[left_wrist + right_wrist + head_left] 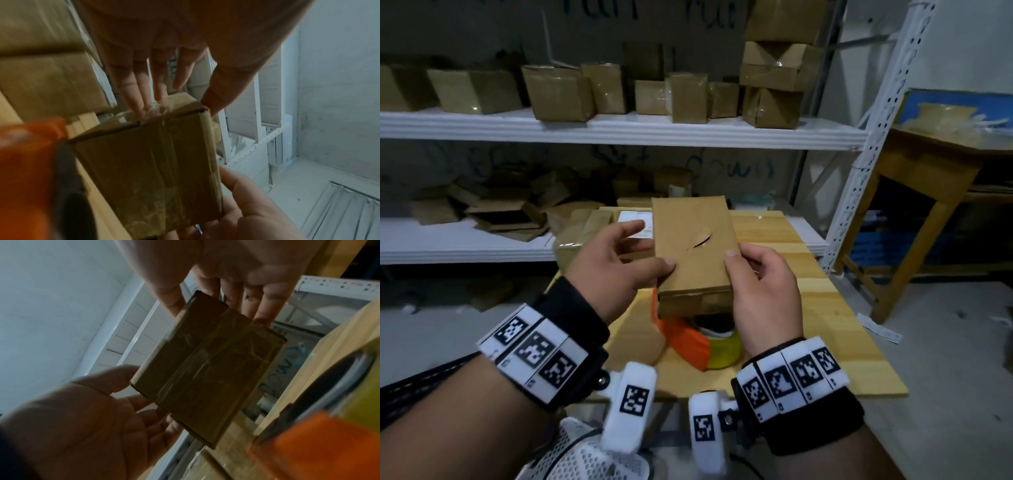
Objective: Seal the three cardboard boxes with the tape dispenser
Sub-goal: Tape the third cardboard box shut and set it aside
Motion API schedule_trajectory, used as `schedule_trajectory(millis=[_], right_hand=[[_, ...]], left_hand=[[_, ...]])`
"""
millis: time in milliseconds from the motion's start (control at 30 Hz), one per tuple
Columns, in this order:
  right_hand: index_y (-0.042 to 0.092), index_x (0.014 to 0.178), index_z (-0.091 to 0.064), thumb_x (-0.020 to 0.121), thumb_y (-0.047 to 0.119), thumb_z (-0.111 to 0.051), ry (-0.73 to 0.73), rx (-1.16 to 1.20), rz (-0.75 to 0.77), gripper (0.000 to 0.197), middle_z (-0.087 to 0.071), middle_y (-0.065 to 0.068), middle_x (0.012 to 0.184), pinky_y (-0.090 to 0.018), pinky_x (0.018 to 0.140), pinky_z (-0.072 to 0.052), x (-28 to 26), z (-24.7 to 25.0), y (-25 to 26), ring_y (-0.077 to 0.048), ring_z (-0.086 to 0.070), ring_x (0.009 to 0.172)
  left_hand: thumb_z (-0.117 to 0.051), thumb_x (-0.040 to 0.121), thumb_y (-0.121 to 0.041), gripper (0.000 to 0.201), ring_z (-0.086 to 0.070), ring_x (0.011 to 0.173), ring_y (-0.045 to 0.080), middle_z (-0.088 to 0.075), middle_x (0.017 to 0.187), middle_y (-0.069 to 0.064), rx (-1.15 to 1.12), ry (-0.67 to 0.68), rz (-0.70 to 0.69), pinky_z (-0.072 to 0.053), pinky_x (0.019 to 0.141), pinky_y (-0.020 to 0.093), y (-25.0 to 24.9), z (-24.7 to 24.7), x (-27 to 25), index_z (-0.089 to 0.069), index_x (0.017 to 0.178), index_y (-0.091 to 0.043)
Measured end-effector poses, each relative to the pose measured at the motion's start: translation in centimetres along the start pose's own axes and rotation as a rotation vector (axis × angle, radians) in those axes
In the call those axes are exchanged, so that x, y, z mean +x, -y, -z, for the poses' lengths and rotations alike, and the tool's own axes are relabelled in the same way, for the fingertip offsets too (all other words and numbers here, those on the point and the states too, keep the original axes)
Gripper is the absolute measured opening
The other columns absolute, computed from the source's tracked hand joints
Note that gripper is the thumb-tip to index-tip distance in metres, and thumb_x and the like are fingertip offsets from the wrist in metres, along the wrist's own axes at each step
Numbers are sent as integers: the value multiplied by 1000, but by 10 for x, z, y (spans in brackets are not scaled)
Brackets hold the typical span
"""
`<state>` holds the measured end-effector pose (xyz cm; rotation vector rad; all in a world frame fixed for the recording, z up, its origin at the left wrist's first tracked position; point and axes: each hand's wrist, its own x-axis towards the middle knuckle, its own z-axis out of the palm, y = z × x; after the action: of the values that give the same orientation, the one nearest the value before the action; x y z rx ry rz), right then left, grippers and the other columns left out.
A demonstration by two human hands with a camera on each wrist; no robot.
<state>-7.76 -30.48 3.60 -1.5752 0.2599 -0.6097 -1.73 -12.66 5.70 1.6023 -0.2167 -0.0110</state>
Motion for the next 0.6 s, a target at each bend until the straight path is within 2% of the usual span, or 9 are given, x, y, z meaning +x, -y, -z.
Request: schedule_trajectory(millis=[100,167,233,300,367,433,467,533,600], right_hand=[[20,114,-68,100,29,-66,89,-12,-33,17,-68,14,90,-4,53,-46,-24,-16,0,20,-62,70],[21,122,-66,100,32,-65,169,-23,-59,24,-66,16,93,-5,52,-47,-40,-29,-1,17,-63,72],[24,139,-60,100,38,-64,222,-43,-75,41,-63,21,100,-8,59,-47,-53,-44,-3,9,-64,78],[19,146,-56,99,42,-64,241,-73,-85,53,-62,21,99,-10,73,-48,-63,-59,-4,9,-60,83],[12,132,-70,93,51,-63,255,-125,-90,55,-74,6,98,-32,90,-57,-69,-73,-10,-5,-69,91],[5,107,-77,97,49,-62,299,-196,-90,47,-76,-16,94,-50,86,-58,-73,-82,-13,-29,-71,87],[3,99,-76,100,46,-60,330,-227,-90,46,-75,-21,93,-48,80,-59,-73,-84,-16,-34,-69,86],[3,93,-76,101,47,-59,363,-267,-105,47,-75,-20,91,-38,68,-56,-71,-88,-21,-32,-69,83],[6,91,-76,98,52,-62,368,-285,-132,48,-77,-16,87,-41,71,-59,-70,-95,-23,-28,-71,78]], left_hand=[[-82,67,-2,96,-69,103,25,-64,115,9,-79,-16,57,-58,74,39,3,33,-30,-42,150,-26],[-82,64,-2,105,-70,100,25,-67,109,9,-134,-22,120,-59,74,43,4,53,-46,-36,154,-32],[-85,63,-3,108,-72,95,24,-69,107,11,-131,-17,153,-58,66,39,9,69,-57,-36,154,-35],[-91,54,-6,119,-70,100,31,-65,116,18,-91,-8,201,-61,70,44,19,82,-62,-34,155,-37],[-92,55,-7,122,-68,104,35,-62,120,21,-68,-15,238,-60,76,48,29,93,-66,-31,156,-37],[-94,53,-15,121,-68,104,36,-63,119,21,-40,-33,263,-59,83,56,39,101,-68,-33,155,-35],[-95,50,-19,118,-68,103,36,-63,119,21,-25,-37,271,-59,85,57,44,104,-67,-38,153,-35],[-96,56,-18,105,-67,101,34,-62,115,17,-1,-34,257,-60,81,50,53,106,-65,-47,147,-33],[-94,64,-19,95,-66,98,28,-60,111,11,63,-62,208,-58,74,40,60,106,-63,-48,147,-31]])
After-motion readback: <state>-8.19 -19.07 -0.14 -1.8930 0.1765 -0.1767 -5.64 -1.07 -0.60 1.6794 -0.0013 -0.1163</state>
